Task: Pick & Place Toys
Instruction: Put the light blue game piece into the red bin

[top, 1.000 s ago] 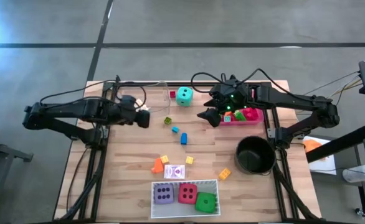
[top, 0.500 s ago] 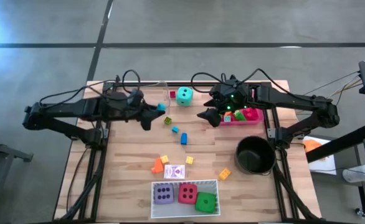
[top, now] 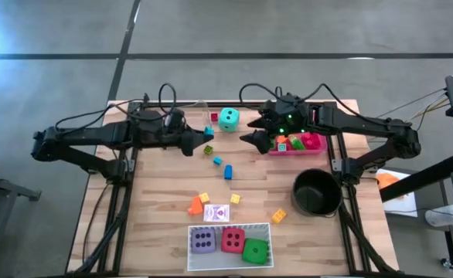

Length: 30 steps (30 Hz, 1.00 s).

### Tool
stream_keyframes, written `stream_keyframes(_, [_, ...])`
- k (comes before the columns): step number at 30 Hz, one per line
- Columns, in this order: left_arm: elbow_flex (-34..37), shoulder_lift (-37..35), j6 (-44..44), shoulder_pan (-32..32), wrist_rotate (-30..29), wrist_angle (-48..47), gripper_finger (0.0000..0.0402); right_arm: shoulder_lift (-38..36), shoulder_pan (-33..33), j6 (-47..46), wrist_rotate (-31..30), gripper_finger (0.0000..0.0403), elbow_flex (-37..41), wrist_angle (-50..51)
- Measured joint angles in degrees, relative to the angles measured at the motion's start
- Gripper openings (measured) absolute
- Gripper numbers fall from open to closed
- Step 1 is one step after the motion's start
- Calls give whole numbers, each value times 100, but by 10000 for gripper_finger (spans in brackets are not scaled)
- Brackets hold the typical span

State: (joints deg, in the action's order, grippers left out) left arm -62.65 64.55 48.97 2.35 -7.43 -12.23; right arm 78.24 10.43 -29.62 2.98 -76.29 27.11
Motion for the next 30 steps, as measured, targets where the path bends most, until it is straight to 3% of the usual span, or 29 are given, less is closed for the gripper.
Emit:
stream_keyframes(5, [-1, 53, 254, 0, 106, 512, 134, 4, -106, 208, 58, 356, -22, -945])
stream_keyframes(11, [-4, 49, 408, 0, 196, 1088, 134, -17, -530, 2191, -72, 356, -31, -2183])
stream_keyframes(14, [-4, 55, 492, 0, 211, 1180, 134, 26, -759, 2780, -630, 356, -31, -2553])
stream_keyframes(19, [-2, 59, 511, 2, 212, 1195, 134, 101, -897, 3006, -1200, 356, -31, -3152])
stream_keyframes(23, [0, 59, 512, 16, 213, 1323, 134, 191, -895, 2727, -1159, 356, -33, -3449])
stream_keyframes(30, [5, 318, 857, 156, 432, 1797, 134, 420, -1029, 3655, -856, 354, -31, -3592])
